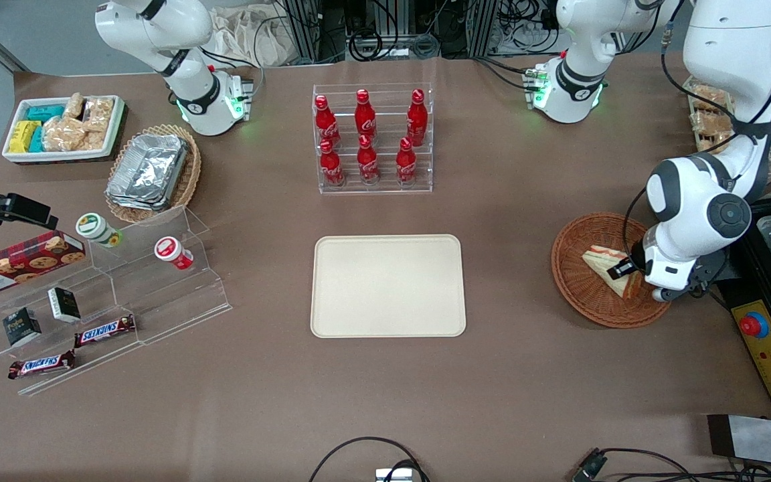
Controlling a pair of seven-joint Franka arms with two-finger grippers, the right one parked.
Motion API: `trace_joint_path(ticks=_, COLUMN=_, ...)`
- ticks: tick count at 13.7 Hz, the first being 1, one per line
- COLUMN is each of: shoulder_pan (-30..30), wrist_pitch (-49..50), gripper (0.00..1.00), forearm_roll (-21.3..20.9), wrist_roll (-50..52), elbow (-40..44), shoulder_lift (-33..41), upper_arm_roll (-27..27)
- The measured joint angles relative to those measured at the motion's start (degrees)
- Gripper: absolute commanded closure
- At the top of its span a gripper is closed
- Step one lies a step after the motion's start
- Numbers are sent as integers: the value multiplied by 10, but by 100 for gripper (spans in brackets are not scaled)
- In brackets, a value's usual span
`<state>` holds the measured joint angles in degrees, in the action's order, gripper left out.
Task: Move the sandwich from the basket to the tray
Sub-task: 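Close the left gripper on the sandwich and lift it from the basket, then carry the sandwich with the left gripper over the beige tray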
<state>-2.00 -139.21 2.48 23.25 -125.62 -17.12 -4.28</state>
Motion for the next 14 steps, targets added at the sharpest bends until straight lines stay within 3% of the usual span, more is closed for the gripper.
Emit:
trace_joint_path(ticks=4, shoulder_pan=0, wrist_pitch=57, gripper=100, forearm_roll=0, wrist_roll=-3, elbow=39, shoulder_lift=20, upper_arm_roll=0)
trace_joint_path(ticks=9, shoulder_pan=-5, wrist_pitch=337, gripper=100, forearm_roll=0, wrist_roll=-55, elbow=267, shoulder_lift=25, upper_arm_roll=7)
trace_joint_path(ticks=12, shoulder_pan=-15, wrist_pitch=388, gripper=100, forearm_roll=0, wrist_roll=-73, elbow=362, shoulder_lift=2, upper_arm_roll=44)
trace_joint_path(ticks=14, shoulder_pan=-42, wrist_pitch=394, gripper=100, forearm_roll=0, wrist_roll=-67, elbow=376, shoulder_lift=-14, upper_arm_roll=72)
